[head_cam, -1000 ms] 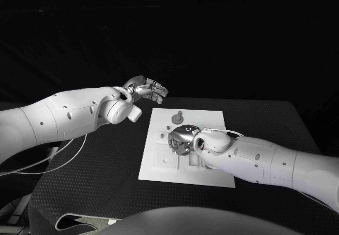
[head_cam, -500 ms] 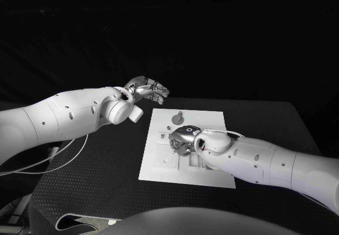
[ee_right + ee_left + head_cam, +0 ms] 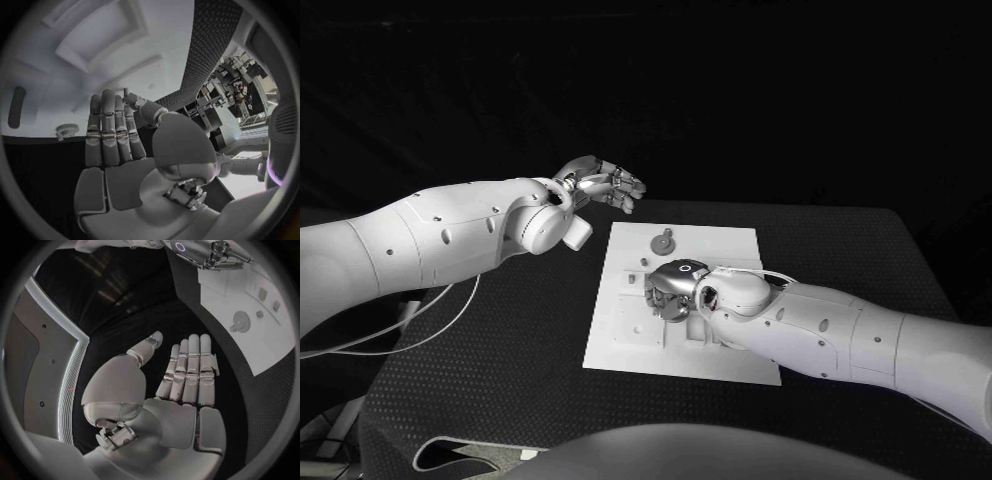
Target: Assemble the parts on the task board
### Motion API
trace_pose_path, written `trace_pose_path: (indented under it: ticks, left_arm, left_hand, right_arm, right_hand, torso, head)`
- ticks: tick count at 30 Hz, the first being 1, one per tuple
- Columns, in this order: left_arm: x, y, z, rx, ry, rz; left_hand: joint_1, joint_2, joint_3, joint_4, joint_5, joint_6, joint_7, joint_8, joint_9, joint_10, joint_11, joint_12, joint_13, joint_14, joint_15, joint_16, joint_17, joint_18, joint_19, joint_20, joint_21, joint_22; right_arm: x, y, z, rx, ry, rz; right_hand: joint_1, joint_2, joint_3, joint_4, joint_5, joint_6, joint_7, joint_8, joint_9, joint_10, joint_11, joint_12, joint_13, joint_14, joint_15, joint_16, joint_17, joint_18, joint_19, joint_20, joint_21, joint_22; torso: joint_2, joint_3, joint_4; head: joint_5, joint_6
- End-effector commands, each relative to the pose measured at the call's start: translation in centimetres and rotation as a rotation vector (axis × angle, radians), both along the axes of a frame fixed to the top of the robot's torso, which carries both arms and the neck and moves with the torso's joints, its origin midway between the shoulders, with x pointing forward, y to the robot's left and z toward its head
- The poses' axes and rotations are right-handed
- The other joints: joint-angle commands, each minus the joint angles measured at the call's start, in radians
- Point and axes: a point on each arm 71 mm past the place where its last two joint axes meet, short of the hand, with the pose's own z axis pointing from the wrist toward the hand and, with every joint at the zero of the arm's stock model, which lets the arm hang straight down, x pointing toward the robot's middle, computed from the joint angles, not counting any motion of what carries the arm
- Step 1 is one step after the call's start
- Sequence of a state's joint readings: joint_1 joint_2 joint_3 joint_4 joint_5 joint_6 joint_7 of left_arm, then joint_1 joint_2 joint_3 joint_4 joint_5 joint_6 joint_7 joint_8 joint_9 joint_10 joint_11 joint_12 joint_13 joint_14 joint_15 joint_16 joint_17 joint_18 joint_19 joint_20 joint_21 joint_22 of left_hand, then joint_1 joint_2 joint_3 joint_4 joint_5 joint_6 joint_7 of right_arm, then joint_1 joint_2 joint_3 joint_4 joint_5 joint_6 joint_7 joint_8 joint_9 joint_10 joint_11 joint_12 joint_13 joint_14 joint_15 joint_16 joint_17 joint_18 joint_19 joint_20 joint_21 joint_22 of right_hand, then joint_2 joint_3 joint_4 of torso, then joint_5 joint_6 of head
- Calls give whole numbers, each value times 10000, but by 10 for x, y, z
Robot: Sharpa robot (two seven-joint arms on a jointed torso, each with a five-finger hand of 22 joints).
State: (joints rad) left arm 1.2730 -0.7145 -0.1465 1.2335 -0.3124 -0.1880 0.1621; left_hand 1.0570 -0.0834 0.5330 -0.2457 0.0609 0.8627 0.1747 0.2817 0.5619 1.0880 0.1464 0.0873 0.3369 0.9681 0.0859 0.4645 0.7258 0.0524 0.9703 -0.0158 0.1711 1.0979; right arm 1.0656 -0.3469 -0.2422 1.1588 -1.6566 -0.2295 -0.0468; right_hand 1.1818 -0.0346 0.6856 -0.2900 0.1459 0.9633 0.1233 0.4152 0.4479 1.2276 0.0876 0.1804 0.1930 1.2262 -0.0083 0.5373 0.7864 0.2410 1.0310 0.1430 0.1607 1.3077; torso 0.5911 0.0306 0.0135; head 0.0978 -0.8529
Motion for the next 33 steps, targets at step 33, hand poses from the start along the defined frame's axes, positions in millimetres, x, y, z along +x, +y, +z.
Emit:
trace_pose_path:
  ticks: [33]
  left_arm:
    - [0,-4,2,-140,-29,-159]
  left_hand:
    - [-82,-45,-15,44,15,23,7,47,1,8,-41,39,-23,64,5,-101,51,106,44,23,-73,25]
  right_arm:
    - [-3,4,-13,-580,241,222]
  right_hand:
    - [-12,91,62,-27,24,40,12,50,46,62,18,-90,26,0,-34,26,21,208,64,20,-67,97]
  torso:
    - [1,-1,-2]
  head:
    - [13,-125]
